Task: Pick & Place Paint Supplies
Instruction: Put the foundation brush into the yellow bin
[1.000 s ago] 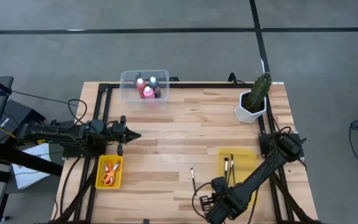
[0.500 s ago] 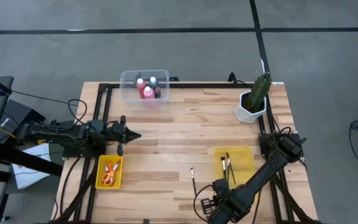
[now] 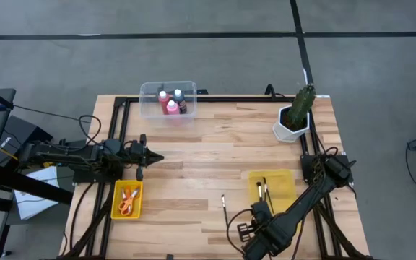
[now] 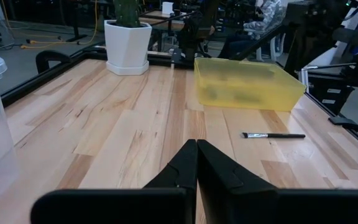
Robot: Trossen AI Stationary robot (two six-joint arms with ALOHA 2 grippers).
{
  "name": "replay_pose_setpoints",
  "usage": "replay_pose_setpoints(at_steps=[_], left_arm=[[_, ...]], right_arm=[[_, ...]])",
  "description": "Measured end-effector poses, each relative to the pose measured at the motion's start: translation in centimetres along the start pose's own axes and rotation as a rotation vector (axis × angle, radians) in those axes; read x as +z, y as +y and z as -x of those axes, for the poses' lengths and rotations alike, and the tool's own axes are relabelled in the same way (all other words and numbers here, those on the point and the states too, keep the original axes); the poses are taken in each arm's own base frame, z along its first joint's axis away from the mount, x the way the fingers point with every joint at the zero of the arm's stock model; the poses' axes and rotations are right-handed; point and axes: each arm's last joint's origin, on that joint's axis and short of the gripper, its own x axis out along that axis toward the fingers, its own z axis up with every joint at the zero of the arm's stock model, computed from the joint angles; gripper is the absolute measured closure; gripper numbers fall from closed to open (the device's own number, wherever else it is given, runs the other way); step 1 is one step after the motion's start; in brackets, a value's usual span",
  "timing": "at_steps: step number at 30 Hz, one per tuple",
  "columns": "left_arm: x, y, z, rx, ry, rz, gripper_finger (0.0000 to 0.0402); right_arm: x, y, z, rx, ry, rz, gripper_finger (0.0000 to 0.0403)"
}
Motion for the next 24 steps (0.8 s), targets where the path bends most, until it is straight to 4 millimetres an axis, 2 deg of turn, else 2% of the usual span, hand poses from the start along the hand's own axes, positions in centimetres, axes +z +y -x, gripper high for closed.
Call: replay_pose_setpoints(at_steps=[17,24], left_arm=[[0.0,0.0,0.0,0.001,0.0,0.0,0.0401],[0.0,0.0,0.0,0.005,0.0,0.0,0.0401]], right_arm=[[-1.3,0.3,-3.6,0.053,0.081,0.0,0.0403],[-1.3,0.2,-3.7,0.046,0.075,0.001,0.0403]])
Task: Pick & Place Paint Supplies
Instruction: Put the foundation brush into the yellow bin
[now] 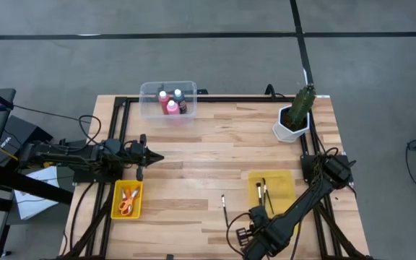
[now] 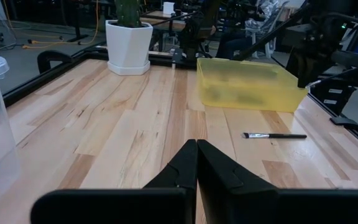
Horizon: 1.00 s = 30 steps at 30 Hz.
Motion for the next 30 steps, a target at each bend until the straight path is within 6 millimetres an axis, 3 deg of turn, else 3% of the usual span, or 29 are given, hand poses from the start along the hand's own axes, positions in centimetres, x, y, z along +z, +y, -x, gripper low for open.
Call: replay_pose_setpoints(at_steps=[5,11,22,30], left_arm=[[0.0,0.0,0.0,0.0,0.0,0.0,0.0401],[0.0,0.0,0.0,-0.001,0.0,0.0,0.0401],[0.0,0.0,0.0,-0.002,0.0,0.0,0.0401],[0.1,0.0,0.0,-0.006,-0.008,0.0,0.0401]], right_arm=[[0.4,0.1,0.2,0.021,-0.037,-0.011,0.0403],[2.4,-0.4,1.6,-0.006,-0.101,-0.036,0.0403],[6.1,-3.6,5.8,-0.132,-0.253,-0.007,0.0403],[8.9,-7.3,3.4,-0.123,-0.291,-0.033,0.0403]])
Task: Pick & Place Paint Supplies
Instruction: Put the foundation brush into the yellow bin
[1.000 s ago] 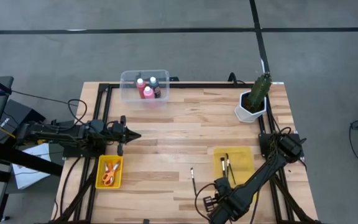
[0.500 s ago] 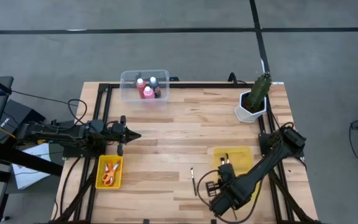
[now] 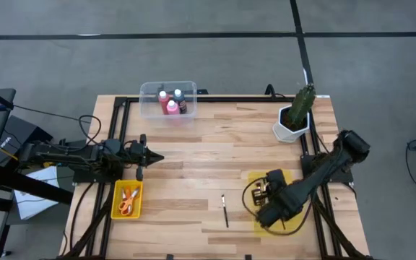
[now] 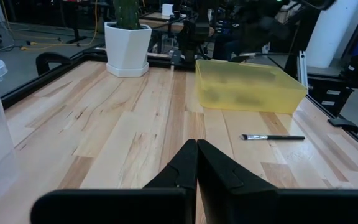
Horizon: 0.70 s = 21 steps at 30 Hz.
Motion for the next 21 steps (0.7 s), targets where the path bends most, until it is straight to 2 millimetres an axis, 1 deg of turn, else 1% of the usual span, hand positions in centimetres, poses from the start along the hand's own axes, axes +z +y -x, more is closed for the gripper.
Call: replay_pose_setpoints(at_steps=[4,8,13,18,21], left_arm=[[0.0,0.0,0.0,0.0,0.0,0.0,0.0401],[0.0,0.0,0.0,0.0,0.0,0.0,0.0401],[0.0,0.0,0.0,0.001,0.0,0.0,0.0401],[0.0,0.0,0.0,0.002,-0.001,0.0,0.0401],[0.0,0.0,0.0,0.005,-0.001,0.0,0.0401]], right_arm=[[1.2,-2.0,-2.0,0.023,0.012,-0.005,0.0403],[2.2,-3.4,-3.8,0.063,-0.001,-0.004,0.0403],[2.6,-3.9,-6.2,0.15,0.017,-0.023,0.0403],[1.9,-3.9,-8.3,0.169,0.021,-0.032,0.0403],[1.3,-3.8,-9.0,0.157,0.021,-0.023,0.0403]])
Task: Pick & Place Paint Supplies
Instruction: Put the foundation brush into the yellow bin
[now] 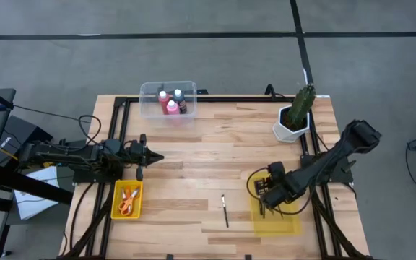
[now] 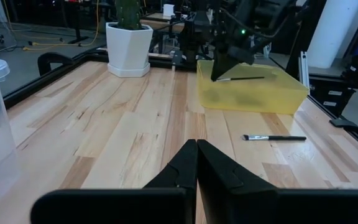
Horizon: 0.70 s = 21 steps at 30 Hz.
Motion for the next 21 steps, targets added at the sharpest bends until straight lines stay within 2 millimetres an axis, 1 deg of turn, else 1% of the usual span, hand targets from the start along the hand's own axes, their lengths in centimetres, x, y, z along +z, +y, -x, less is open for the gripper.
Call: replay_pose_setpoints(at_steps=[8,21], left_arm=[[0.11,-0.01,0.0,-0.002,-0.011,0.001,0.0401],[0.14,-0.02,0.0,-0.003,-0.015,0.001,0.0401]], right_arm=[[-0.64,0.34,-1.0,-0.025,-0.02,-0.049,0.0403],[-0.58,0.09,-0.92,-0.034,-0.051,-0.108,0.0403]])
